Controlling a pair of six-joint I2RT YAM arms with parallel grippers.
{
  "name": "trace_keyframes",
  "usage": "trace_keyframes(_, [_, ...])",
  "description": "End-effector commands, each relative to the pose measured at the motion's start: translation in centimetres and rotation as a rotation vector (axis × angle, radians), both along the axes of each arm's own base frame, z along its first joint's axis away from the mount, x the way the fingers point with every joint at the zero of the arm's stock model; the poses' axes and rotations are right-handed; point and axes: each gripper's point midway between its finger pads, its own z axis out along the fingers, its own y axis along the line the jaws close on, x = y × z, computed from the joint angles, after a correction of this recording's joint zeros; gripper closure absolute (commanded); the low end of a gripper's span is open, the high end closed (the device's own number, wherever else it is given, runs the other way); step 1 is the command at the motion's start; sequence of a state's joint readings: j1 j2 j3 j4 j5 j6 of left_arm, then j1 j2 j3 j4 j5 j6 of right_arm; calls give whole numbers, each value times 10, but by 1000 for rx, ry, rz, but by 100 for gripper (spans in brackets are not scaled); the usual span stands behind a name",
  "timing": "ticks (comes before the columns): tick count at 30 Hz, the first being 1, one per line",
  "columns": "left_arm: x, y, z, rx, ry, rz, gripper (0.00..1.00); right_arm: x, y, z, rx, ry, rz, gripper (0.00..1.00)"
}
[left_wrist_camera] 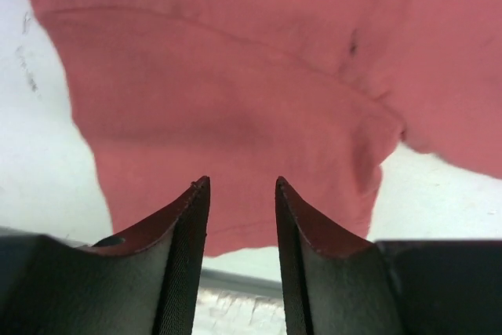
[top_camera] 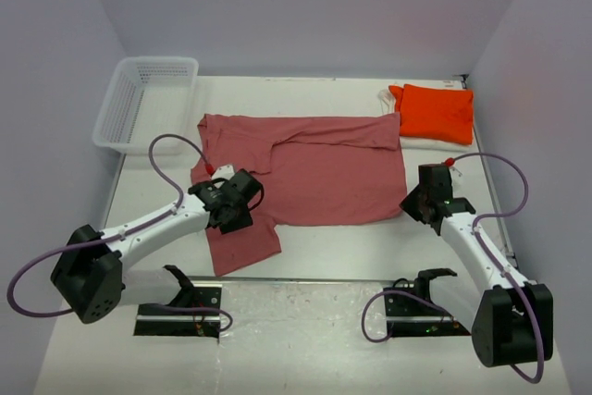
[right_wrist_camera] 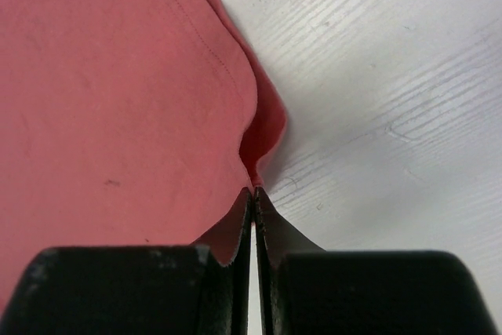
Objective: Fold and stack the t-shirts
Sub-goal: Grap the side of the flattened tshirt closest away from the robot with both arms
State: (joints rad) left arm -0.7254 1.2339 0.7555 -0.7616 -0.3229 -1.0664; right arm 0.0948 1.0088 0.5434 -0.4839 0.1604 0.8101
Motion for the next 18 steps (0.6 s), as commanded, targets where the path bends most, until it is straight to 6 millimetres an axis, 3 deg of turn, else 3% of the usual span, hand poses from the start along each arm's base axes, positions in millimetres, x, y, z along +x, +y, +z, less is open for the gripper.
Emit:
trace_keyframes(1, [-24,18,11,134,119,53,60,8,5,3,-2,-48,51,100])
trace_keyframes(6, [-52,28,37,154,155,115,60,9,8,5,3,-63,70,100])
trace_keyframes(9, [-64,31,29,92,160,167,61,11,9,7,9,-82,78,100])
trace_keyframes(13, [-89,31,1,37,247,166,60,11,11,5,12,-73,93,100])
trace_keyframes(18, [-90,41,-10,154,297,95,57,10,11,8,15,-94,91,100])
